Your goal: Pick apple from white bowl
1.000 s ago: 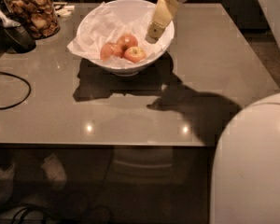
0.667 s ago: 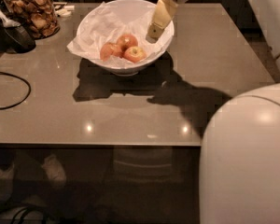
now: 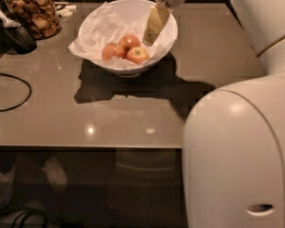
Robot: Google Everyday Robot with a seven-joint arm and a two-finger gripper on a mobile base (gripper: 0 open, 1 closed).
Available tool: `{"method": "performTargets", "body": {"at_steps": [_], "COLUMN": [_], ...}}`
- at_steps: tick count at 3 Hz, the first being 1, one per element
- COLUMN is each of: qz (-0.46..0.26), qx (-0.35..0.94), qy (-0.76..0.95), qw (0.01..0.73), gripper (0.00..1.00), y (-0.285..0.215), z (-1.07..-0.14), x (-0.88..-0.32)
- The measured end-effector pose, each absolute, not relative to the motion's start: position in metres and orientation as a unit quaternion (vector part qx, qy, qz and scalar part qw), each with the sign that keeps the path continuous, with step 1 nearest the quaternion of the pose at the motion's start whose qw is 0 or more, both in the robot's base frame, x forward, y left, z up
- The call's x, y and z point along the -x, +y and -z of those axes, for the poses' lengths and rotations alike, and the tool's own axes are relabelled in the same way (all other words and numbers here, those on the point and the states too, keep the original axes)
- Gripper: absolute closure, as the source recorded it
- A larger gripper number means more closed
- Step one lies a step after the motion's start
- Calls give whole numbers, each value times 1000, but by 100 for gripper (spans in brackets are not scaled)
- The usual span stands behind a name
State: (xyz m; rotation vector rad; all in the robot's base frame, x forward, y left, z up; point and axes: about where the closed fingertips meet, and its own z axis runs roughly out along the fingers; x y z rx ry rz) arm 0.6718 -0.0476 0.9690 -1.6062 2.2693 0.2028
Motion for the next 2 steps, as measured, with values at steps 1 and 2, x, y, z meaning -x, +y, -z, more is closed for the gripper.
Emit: {"method": "performTargets", "body": {"at_steps": [1,2], "qz": [-74,-75], "qx": [572,579], "qy": [800,798], "qw": [163,153], "gripper": [31,32], "y": [-35,-24], "z": [-956,-946], "x": [-679,-684]}}
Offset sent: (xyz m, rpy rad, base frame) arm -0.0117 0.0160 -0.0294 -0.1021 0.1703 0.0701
